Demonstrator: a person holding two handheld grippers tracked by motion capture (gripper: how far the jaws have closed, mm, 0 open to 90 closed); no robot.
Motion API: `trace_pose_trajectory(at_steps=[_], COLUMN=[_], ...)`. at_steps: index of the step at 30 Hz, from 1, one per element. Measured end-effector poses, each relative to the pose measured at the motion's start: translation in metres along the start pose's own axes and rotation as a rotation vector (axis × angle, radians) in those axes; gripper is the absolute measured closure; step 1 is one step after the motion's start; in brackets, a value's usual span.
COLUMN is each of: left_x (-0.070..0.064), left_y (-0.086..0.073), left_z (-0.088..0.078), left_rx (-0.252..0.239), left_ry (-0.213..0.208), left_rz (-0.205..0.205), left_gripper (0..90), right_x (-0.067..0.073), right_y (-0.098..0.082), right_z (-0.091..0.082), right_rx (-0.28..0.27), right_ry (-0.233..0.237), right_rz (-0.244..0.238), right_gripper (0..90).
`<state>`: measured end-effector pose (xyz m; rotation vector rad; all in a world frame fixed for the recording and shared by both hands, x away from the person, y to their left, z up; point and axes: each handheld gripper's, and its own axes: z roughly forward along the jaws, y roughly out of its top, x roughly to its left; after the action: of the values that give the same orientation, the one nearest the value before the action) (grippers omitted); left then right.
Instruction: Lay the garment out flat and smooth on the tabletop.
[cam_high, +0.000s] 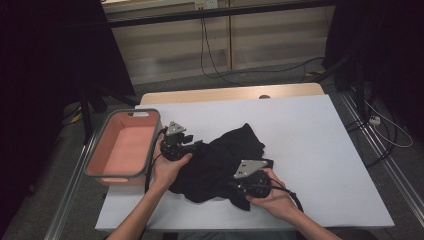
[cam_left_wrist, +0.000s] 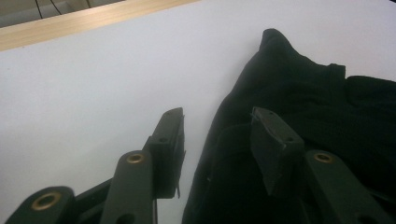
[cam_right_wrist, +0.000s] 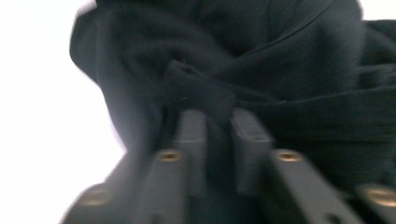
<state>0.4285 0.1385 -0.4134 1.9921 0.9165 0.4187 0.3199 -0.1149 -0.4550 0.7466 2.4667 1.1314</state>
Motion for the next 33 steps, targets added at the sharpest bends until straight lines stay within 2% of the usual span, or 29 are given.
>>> trace_pose_trajectory(at_steps=[4,12,16,20,25,27,30,33], left_x=[0.001,0.001,-0.001,-0.003,-0.001,0.001,0.003,0.005], left_y=[0.000,0.002,0.003,0.003,0.002,0.001,0.001,0.000], left_z=[-0.001,-0.006,-0.007,-0.008,-0.007,-0.007,-0.008,-0.005], left_rx=[-0.006,-0.014,-0.010,-0.009,0.002,0.008,0.012,0.025], left_ry=[-0.001,-0.014,-0.018,-0.016,-0.012,-0.009,-0.005,-0.020], left_rz=[-0.002,-0.005,0.008,0.021,0.017,0.018,0.011,0.003], left_gripper=[54.1,53.0,52.7,52.9,53.2,53.7,54.0,54.1], right_x=[-0.011,-0.036,-0.053,-0.074,-0.095,-0.103,-0.115,-0.125], right_y=[0.006,0.019,0.028,0.034,0.035,0.031,0.023,0.014], right_z=[-0.019,-0.055,-0.071,-0.079,-0.075,-0.074,-0.074,-0.078], right_rx=[-0.084,-0.191,-0.234,-0.275,-0.277,-0.276,-0.250,-0.241], right_ry=[-0.040,-0.113,-0.166,-0.209,-0.249,-0.260,-0.301,-0.323], right_rz=[0.039,0.085,0.095,0.136,0.164,0.191,0.202,0.234], right_gripper=[87.8,88.0,88.0,88.0,88.0,88.0,88.0,88.0])
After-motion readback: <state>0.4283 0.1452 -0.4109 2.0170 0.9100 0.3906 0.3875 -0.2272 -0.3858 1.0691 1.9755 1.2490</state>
